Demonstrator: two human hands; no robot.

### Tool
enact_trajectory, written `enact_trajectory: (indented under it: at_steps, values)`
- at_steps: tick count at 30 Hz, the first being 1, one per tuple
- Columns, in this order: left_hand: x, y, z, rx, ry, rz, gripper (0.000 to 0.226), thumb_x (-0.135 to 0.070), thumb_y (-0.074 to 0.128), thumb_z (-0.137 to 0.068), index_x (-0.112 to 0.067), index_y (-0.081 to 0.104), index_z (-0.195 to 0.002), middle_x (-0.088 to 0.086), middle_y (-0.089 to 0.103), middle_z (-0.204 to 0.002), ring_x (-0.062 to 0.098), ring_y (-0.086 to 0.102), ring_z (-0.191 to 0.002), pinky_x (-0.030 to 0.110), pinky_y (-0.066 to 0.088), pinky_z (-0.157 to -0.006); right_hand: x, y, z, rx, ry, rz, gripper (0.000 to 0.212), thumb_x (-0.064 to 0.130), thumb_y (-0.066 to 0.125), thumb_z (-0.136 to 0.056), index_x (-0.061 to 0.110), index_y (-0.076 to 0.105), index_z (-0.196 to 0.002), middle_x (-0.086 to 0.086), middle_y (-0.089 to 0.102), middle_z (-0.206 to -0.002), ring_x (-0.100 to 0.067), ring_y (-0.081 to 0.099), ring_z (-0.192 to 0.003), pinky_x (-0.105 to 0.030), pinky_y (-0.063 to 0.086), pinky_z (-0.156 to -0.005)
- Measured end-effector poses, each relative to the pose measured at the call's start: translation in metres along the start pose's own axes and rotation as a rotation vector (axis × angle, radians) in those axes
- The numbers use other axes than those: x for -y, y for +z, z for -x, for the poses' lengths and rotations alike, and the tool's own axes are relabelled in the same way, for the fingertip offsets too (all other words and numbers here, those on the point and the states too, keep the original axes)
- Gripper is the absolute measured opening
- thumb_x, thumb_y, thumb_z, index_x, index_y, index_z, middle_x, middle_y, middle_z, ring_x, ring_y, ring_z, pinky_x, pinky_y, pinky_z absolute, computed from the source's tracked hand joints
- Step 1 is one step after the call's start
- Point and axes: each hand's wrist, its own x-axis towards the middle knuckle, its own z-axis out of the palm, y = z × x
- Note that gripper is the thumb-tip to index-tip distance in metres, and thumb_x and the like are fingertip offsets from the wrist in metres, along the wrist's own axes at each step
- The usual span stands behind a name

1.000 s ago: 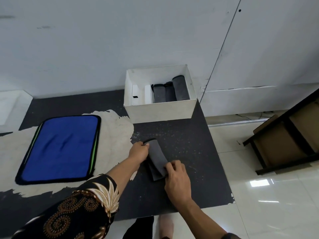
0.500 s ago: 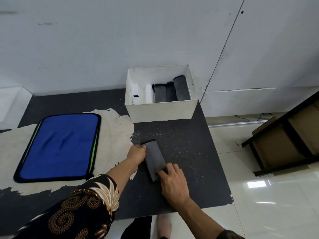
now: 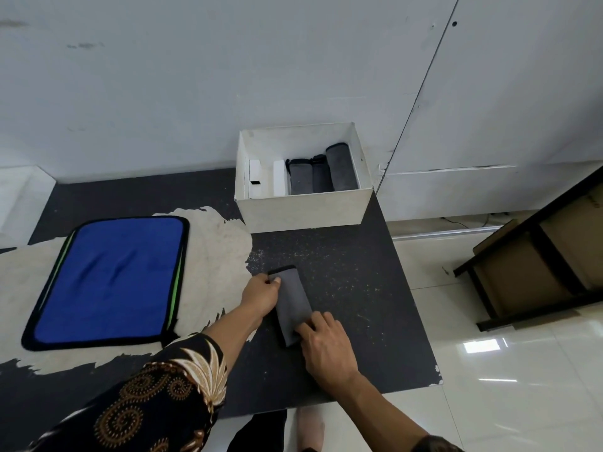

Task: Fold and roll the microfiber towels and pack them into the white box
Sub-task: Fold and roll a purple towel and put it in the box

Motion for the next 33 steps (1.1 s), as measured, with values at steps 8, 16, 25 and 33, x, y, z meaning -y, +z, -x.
enact_trajectory:
  at_steps: [8, 16, 25, 33]
  values:
    - [0.005, -0.006, 0.040, -0.234, -0.043, -0.136, 0.030, -0.034, 0.058, -0.094, -0.017, 0.049, -0.117, 0.003, 0.060, -0.103, 0.022, 0.055, -0.088, 0.031, 0.039, -0.072, -0.002, -0.024, -0.012, -0.127, 0.265, -0.357, 0.025, 0.039, 0.054, -0.096, 0.019, 0.067, -0.090, 0.005, 0.051, -0.096, -0.011, 0.052, -0.083, -0.030, 0.049, -0.074]
    - [0.034, -0.007, 0.044, -0.022, 0.054, -0.199, 0.022, -0.031, 0.067, -0.089, -0.022, 0.063, -0.107, -0.003, 0.065, -0.097, 0.019, 0.062, -0.098, 0.030, 0.048, -0.082, 0.004, -0.037, -0.057, 0.216, 0.563, -0.535, 0.054, 0.033, 0.072, -0.086, 0.018, 0.048, -0.131, -0.003, 0.062, -0.120, -0.021, 0.060, -0.109, -0.031, 0.049, -0.087]
    - [0.009, -0.033, 0.053, 0.013, 0.109, -0.079, 0.028, -0.044, 0.051, -0.097, -0.018, 0.055, -0.107, 0.001, 0.061, -0.102, 0.020, 0.057, -0.095, 0.032, 0.040, -0.069, 0.026, -0.043, -0.067, 0.325, 0.706, -1.289, 0.032, 0.009, 0.071, -0.083, 0.018, 0.060, -0.112, -0.003, 0.070, -0.106, -0.019, 0.066, -0.097, -0.036, 0.057, -0.075]
    - [-0.038, -0.085, 0.065, -0.116, 0.437, -0.052, 0.024, -0.038, 0.043, -0.102, -0.015, 0.045, -0.094, 0.000, 0.058, -0.087, 0.016, 0.057, -0.077, 0.028, 0.040, -0.060, 0.063, -0.107, -0.093, 0.215, 0.554, -1.610, 0.036, 0.007, 0.071, -0.084, 0.013, 0.060, -0.118, -0.011, 0.070, -0.111, -0.028, 0.068, -0.101, -0.041, 0.059, -0.080]
